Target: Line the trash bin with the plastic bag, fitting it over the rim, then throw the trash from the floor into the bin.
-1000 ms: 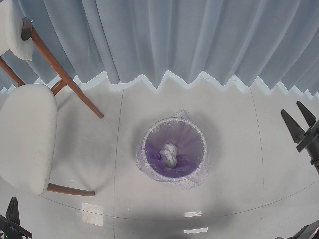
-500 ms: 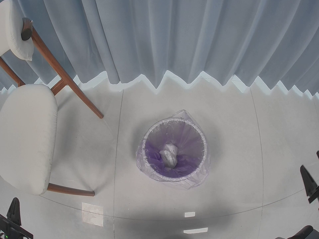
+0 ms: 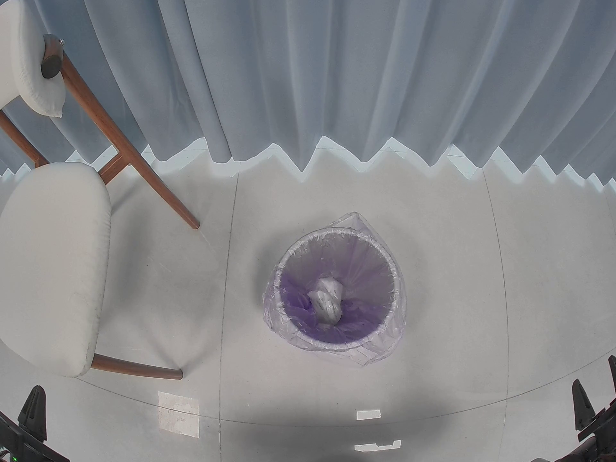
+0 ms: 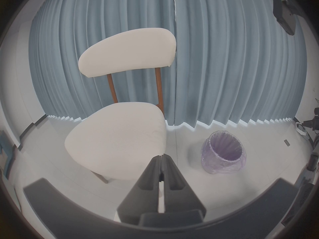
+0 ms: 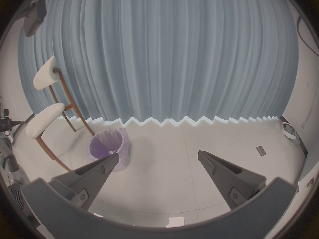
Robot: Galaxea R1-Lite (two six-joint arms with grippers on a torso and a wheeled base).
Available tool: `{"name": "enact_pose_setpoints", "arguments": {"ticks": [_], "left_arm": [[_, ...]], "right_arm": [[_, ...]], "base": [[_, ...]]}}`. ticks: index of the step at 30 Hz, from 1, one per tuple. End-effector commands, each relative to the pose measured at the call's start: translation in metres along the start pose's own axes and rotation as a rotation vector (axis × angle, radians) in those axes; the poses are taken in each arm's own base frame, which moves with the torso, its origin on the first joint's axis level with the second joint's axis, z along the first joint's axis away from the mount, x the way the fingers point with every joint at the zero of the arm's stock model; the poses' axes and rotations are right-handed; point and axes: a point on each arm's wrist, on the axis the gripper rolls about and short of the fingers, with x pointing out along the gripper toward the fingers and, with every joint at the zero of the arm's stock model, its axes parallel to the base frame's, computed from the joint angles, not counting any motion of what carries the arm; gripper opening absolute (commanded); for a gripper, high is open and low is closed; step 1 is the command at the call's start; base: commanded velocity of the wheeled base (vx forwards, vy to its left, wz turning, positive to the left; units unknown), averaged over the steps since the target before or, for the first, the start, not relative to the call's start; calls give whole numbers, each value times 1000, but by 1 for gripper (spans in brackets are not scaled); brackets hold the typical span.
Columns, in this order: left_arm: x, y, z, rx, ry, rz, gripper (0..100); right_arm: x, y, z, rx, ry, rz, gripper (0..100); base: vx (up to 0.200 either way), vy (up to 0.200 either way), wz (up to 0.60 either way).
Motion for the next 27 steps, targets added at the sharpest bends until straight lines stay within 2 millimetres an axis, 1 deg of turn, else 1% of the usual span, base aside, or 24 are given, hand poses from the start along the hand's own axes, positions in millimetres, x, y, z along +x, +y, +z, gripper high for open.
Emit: {"name": "enact_pose_setpoints", "arguments": {"ticks": [1,7,11,15,27], "left_arm": [[0,0,-5,-2,4,3,0],[0,0,-6,-8,7,9,0],[-1,-1,-6,46,32,-45,0],[-1,-1,-5,32,32,-39,0],[0,-1,-4,29,-6,-46,0]], "right_arm": [[-3,0,-6,4,-42,-22,100],[-3,0,-6,29,-46,-29,100],[-3,0,-6,-1,-44,-23,100],[-3,0,-6,-10,-42,10,100],[-3,0,-6,-17,-41,12,100]], "base": [[0,0,0],[0,0,0],[0,0,0],[0,0,0],[0,0,0]]}}
